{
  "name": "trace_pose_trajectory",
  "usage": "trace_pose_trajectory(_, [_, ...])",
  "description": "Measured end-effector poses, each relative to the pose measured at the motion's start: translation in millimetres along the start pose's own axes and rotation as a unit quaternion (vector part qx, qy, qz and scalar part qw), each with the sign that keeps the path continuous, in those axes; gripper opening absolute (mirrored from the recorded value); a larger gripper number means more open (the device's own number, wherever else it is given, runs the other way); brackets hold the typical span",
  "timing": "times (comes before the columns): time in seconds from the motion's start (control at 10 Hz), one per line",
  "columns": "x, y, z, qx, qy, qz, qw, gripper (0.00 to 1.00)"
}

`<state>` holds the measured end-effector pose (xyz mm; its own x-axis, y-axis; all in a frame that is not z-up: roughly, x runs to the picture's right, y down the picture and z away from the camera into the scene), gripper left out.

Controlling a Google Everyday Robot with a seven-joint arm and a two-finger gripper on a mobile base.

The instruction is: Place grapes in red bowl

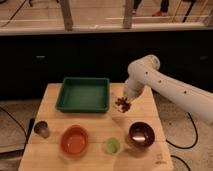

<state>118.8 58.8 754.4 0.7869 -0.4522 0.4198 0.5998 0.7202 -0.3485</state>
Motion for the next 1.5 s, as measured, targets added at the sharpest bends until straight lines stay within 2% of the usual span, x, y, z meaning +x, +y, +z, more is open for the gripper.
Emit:
trace_pose_trajectory(0.1, [-1,1,-1,0.000,0.000,-0.003,1.0000,0.00])
trace_pose_trajectory(0.4, [-36,-6,-6,-0.004,-0.007,-0.047,0.9989,0.00])
trace_pose_trajectory(0.7, [-51,-9,-10,-0.007,-0.013,-0.077,0.9969,0.00])
trace_pose_trajectory(0.9, [-72,-9,-10,-0.009,-0.017,-0.102,0.9946,0.00])
trace_pose_trajectory(1.1, [-105,-17,-10,-0.010,-0.021,-0.132,0.9909,0.00])
trace_pose_trajectory(1.2, [-110,-20,-10,-0.010,-0.021,-0.138,0.9901,0.00])
trace_pose_trajectory(1.5, [-133,-21,-8,-0.016,-0.027,-0.171,0.9847,0.00])
